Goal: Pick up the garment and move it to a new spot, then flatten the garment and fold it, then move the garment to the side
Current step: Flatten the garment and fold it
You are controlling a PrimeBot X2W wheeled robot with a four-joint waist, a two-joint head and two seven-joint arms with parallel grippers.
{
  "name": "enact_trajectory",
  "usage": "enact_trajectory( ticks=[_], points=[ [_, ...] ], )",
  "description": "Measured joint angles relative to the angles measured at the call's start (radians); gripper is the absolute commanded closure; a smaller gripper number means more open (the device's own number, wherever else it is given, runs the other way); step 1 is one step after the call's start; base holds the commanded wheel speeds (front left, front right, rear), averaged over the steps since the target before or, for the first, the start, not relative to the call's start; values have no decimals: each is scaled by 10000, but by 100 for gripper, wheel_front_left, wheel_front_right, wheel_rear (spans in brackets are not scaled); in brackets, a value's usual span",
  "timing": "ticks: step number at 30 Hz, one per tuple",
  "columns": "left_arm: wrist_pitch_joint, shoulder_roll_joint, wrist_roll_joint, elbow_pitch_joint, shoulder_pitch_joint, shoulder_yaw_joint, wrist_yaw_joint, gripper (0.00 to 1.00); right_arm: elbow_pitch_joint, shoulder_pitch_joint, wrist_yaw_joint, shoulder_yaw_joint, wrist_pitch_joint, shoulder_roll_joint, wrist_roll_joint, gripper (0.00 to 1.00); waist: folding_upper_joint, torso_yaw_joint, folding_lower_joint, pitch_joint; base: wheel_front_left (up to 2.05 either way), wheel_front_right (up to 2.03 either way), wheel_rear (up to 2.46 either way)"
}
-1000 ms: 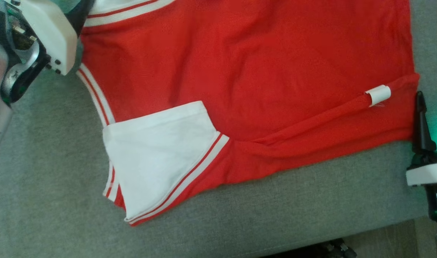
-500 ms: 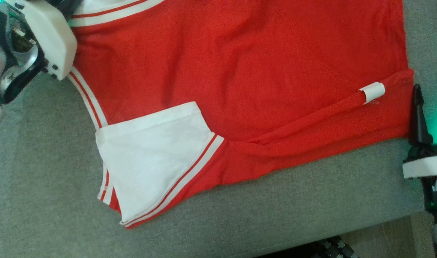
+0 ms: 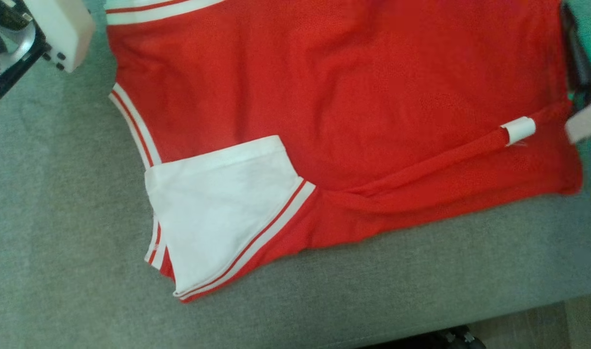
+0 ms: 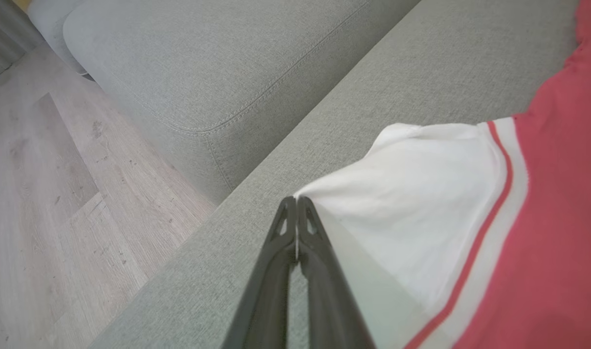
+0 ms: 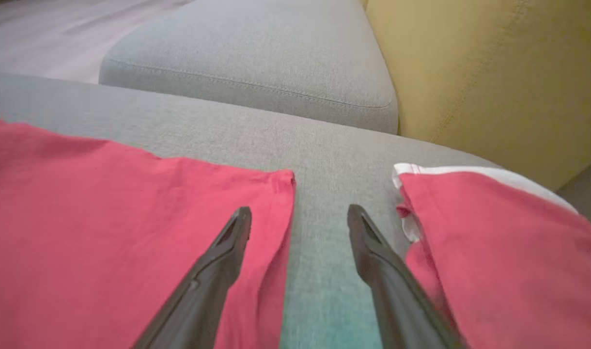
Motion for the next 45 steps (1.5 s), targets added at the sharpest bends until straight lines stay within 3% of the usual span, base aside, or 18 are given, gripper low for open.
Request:
enact_trajectory(
  ticks=[6,15,20,24,27,28,30,31,34,39,45],
  points=[
    [-96,-217,-69,203,-386,-483,-2,100,1319,-2265,0,1252,1578,-1080,364,0,0,394,1,139,0,0,0],
    [-374,-364,-249,443,-680,-884,-2,100,2729,-3422,0,3032,2163,-1998,1037,0,0,761,0,239,0,0,0],
    [-546,-408,-339,568,-685,-1047,-2,100,2949,-3931,0,3933,2410,-2416,1879,0,0,900,0,262,0,0,0],
    [-627,-474,-360,658,-742,-1143,-4,100,2874,-4244,-2,4763,2706,-2882,2698,11,0,1022,-1,290,0,0,0],
    [-708,-516,-443,700,-771,-1243,-4,100,2694,-4470,-2,5294,2865,-3233,3181,4,0,1093,0,323,0,0,0],
    [-708,-531,-445,713,-779,-1289,-2,100,2625,-4543,-2,5474,2894,-3317,3319,5,0,1113,-1,330,0,0,0],
    [-721,-558,-512,765,-782,-1360,-2,100,2516,-4689,-2,5843,2991,-3463,3661,25,0,1149,-1,337,0,0,0],
    [-721,-577,-533,794,-783,-1383,-2,100,2435,-4752,-2,6036,3047,-3555,3827,47,0,1166,-1,333,0,0,0],
    [-807,-629,-587,844,-809,-1465,-4,100,2265,-4915,-2,6566,3162,-3747,4257,100,0,1209,-1,321,0,0,0],
    [-941,-688,-585,976,-942,-1638,-4,100,2188,-5197,-2,7141,2961,-4015,4660,100,0,1260,0,291,0,0,0],
    [-1586,-692,-186,1246,-1170,-1676,29,100,2949,-5411,-2,7104,1218,-3839,4508,100,0,1210,0,162,0,0,0]
  ],
)
